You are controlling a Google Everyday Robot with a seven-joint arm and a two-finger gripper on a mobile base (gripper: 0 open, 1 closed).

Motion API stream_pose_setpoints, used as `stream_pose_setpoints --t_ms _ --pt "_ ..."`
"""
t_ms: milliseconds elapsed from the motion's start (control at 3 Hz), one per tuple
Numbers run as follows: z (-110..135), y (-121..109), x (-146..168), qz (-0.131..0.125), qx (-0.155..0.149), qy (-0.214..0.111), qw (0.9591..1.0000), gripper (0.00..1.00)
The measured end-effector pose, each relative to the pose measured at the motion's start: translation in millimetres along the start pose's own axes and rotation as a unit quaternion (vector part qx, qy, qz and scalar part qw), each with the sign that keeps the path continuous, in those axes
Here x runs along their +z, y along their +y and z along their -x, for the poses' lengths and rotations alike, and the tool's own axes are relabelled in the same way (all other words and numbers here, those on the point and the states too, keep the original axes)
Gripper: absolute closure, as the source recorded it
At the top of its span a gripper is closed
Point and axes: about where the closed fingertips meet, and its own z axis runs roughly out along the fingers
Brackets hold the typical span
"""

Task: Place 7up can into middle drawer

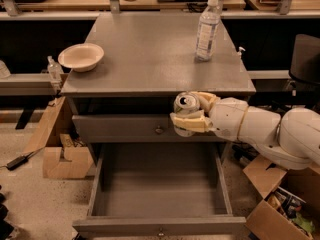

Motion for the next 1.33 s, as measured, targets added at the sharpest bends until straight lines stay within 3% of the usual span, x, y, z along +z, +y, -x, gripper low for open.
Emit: stream_pose_setpoints --t_ms 333,1000,1333 --pt "-39.1 18.8 21.0 0.021 0.021 -0.007 0.9995 1.00" --pt "-188.9 73.4 47.3 0.093 0.038 -0.017 0.9948 1.00" --pt "-246.7 88.0 66.1 0.126 0.039 -0.011 0.9913 1.00"
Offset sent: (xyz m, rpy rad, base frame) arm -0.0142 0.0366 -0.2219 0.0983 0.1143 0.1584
